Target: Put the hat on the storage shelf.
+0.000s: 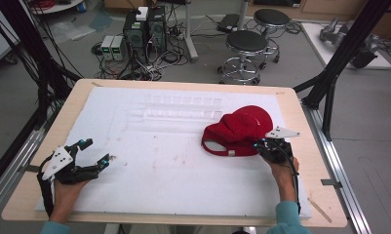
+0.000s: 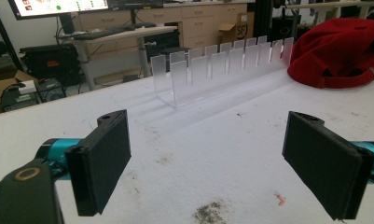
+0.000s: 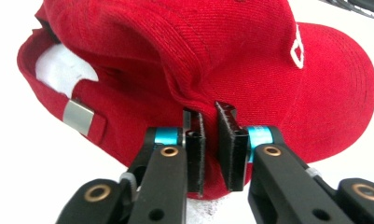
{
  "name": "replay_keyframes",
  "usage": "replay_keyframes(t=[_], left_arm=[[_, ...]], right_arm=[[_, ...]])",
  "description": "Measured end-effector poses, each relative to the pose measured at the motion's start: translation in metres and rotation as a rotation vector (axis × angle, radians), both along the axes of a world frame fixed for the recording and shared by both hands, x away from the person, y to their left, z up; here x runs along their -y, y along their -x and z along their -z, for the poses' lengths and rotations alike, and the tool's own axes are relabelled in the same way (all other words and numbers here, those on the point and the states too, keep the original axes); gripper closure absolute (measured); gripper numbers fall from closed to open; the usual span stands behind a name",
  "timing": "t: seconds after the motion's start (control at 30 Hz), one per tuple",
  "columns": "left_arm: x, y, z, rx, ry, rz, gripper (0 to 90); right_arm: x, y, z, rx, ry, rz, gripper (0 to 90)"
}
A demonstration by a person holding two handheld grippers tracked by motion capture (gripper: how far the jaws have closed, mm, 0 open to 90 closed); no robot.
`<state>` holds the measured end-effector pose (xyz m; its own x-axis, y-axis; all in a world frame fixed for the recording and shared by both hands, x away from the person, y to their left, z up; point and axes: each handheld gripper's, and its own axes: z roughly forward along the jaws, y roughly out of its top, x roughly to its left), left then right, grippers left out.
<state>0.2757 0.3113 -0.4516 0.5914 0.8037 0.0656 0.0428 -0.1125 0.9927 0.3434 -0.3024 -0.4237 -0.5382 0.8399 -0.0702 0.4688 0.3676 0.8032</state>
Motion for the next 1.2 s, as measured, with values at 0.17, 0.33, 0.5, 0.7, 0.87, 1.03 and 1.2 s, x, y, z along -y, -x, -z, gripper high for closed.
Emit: replay_keyframes(t=[0.17,0.33,0.5,0.7,0.87,1.03,1.2], left_arm=[[0.000,0.000,0.000,-0.001,0.003,-0.001,15.4],[0.000,0.000,0.000,0.000,0.000,-0.001,15.4],[0.000,0.000,0.000,0.001,-0.002,0.000,15.4],[0.000,0.000,0.000,0.002,-0.003,0.000,15.4],[0.000,0.000,0.000,0.002,-0.003,0.000,15.4],[0.000,0.000,0.000,0.002,0.000,0.001,15.4],[0.000,0.000,0.000,0.003,0.002,0.000,15.4]], right_arm=[[0.001,0.003,-0.005,0.020,-0.065,0.017,86.4],[0.002,0.007,-0.011,0.033,-0.129,0.019,87.1],[0.001,0.010,-0.016,0.043,-0.203,0.006,87.2],[-0.003,0.016,-0.025,0.054,-0.253,-0.005,87.5],[-0.010,0.021,-0.032,0.049,-0.288,-0.021,88.0],[-0.023,0.027,-0.039,0.061,-0.291,-0.063,88.1],[-0.034,0.033,-0.044,0.068,-0.295,-0.094,88.2]])
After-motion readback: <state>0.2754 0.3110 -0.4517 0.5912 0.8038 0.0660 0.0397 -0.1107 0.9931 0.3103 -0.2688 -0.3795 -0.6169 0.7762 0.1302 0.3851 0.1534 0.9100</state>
